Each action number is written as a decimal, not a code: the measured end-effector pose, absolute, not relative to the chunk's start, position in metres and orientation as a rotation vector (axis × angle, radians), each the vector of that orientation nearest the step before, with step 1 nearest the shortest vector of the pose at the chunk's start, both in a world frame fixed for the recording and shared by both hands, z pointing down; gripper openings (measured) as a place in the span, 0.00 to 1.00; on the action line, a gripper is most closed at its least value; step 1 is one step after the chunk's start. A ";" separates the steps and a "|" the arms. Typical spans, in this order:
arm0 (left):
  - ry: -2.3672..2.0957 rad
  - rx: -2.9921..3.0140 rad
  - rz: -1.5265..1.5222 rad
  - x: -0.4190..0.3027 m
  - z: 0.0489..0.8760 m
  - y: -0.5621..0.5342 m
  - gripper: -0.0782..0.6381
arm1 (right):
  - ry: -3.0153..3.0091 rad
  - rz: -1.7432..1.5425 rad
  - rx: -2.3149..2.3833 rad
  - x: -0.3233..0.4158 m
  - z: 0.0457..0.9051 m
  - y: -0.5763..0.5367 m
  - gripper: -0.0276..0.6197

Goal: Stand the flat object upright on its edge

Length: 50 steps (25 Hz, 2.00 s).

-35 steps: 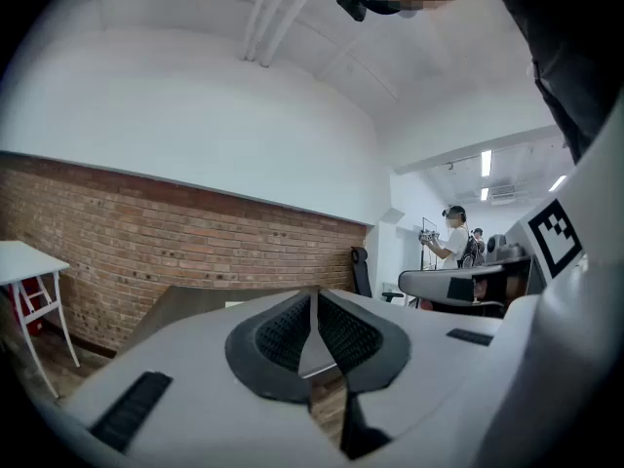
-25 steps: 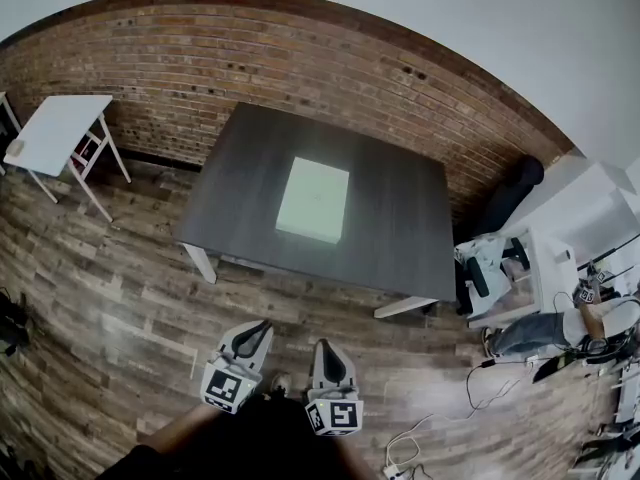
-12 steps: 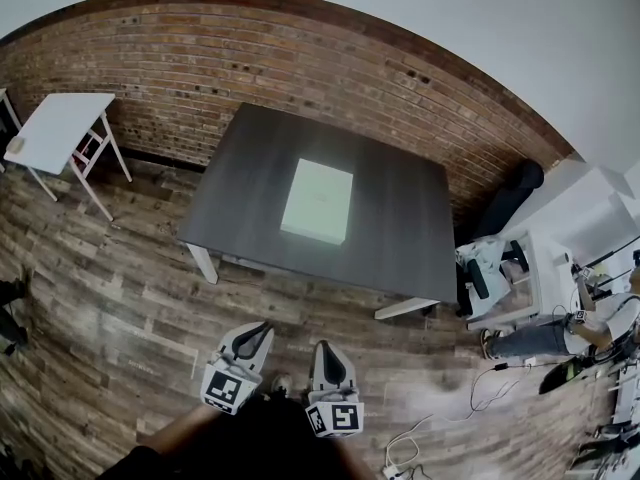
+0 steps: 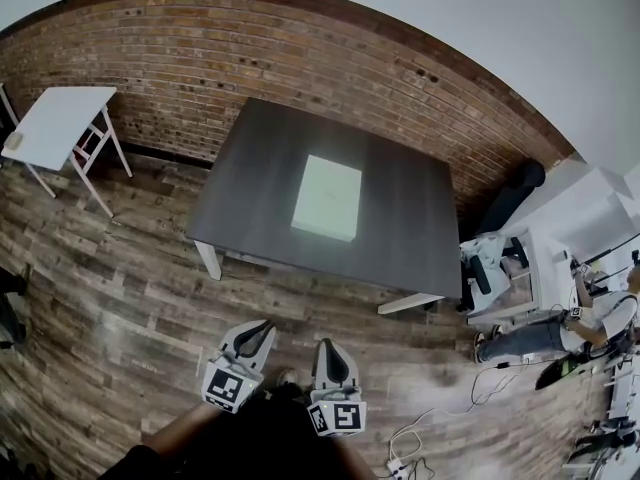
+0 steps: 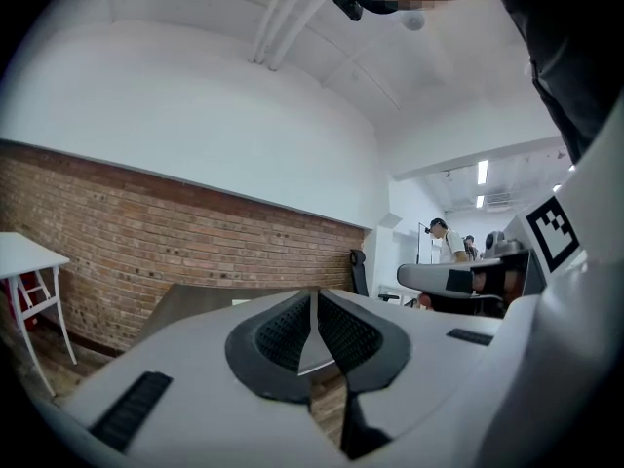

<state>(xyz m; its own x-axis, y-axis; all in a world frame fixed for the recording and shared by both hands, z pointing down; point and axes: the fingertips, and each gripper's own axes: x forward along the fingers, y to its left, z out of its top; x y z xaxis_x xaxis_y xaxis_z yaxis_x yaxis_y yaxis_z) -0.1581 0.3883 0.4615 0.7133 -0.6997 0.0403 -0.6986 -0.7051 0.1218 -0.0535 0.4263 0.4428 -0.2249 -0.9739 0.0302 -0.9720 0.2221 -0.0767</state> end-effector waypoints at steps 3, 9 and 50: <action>-1.127 2.788 -0.017 -0.167 0.469 0.386 0.18 | 2.430 -0.100 -1.956 -0.063 0.446 0.423 0.08; -1.100 2.794 -0.023 -0.175 0.477 0.385 0.18 | 2.423 -0.095 -1.983 -0.073 0.449 0.421 0.08; -1.294 2.749 0.088 0.003 0.487 0.196 0.18 | 2.580 -0.138 -1.789 0.105 0.466 0.202 0.08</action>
<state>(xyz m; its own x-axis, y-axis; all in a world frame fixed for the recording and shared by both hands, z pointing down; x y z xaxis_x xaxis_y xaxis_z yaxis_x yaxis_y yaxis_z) 0.0030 0.1956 0.4871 0.6370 -0.7649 0.0956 -0.7708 -0.6335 0.0673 0.1046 0.2024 0.4663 -0.3519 -0.9346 0.0509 -0.9347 0.3481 -0.0716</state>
